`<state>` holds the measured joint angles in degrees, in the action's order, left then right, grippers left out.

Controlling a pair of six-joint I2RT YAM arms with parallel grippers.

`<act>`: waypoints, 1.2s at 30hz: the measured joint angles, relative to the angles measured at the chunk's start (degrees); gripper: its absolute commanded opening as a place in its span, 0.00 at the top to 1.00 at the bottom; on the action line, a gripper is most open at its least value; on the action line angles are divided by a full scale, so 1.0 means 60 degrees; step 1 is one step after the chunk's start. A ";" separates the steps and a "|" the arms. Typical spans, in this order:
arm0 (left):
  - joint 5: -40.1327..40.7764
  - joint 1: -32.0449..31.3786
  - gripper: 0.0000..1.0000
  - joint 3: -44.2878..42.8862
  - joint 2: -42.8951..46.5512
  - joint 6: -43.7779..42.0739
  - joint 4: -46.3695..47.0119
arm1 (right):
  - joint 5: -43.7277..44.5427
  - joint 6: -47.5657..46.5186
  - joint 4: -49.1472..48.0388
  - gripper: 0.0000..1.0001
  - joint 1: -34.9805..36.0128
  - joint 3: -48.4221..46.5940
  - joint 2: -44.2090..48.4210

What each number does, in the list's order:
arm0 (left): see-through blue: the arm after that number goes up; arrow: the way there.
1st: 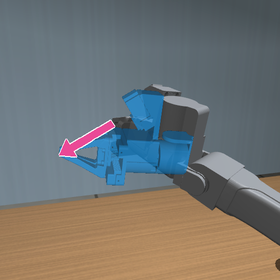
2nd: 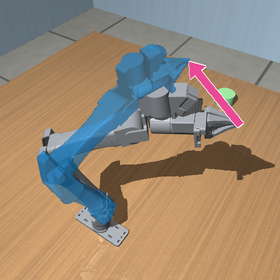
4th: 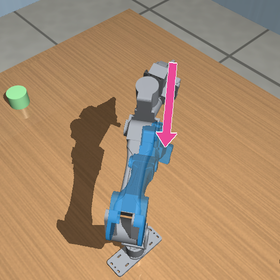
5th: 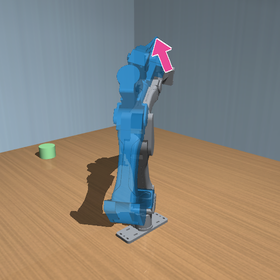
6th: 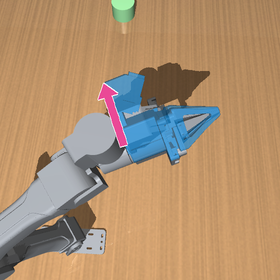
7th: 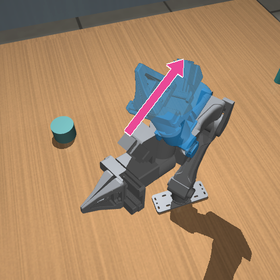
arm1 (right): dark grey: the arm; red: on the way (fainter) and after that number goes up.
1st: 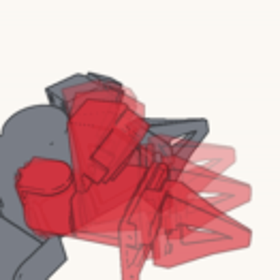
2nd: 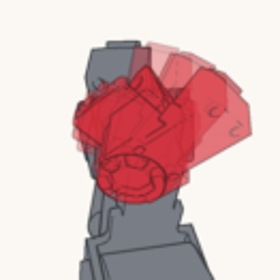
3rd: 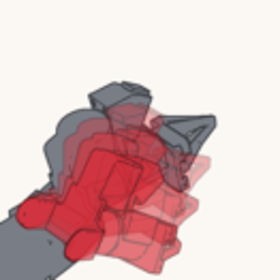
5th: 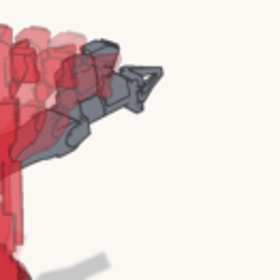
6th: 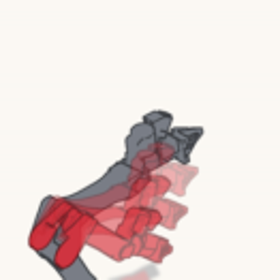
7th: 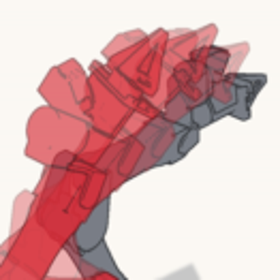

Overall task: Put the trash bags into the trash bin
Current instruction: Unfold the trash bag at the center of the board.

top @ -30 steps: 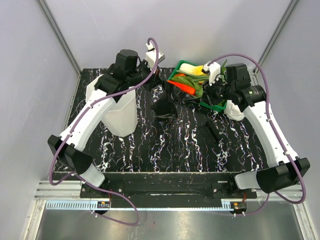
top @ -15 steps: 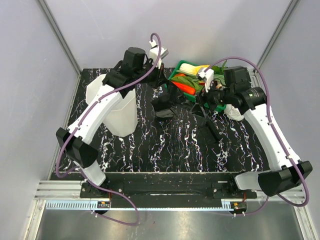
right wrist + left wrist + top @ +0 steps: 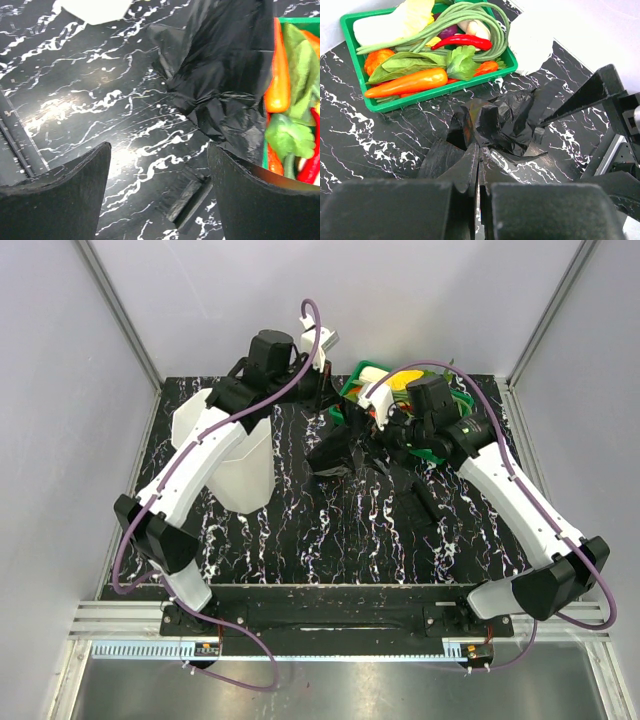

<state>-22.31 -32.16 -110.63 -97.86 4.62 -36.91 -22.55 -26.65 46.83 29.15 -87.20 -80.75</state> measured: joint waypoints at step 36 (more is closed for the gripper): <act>-0.1100 -0.0040 1.00 -0.0044 -0.0291 0.0244 -0.0171 | 0.1362 -0.0550 -0.1056 1.00 0.0193 0.0681 -0.0033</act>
<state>-28.91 -32.40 -110.89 -99.61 6.09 -37.93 -14.37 -29.95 40.49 30.30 -83.11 -80.95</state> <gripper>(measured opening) 0.012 0.138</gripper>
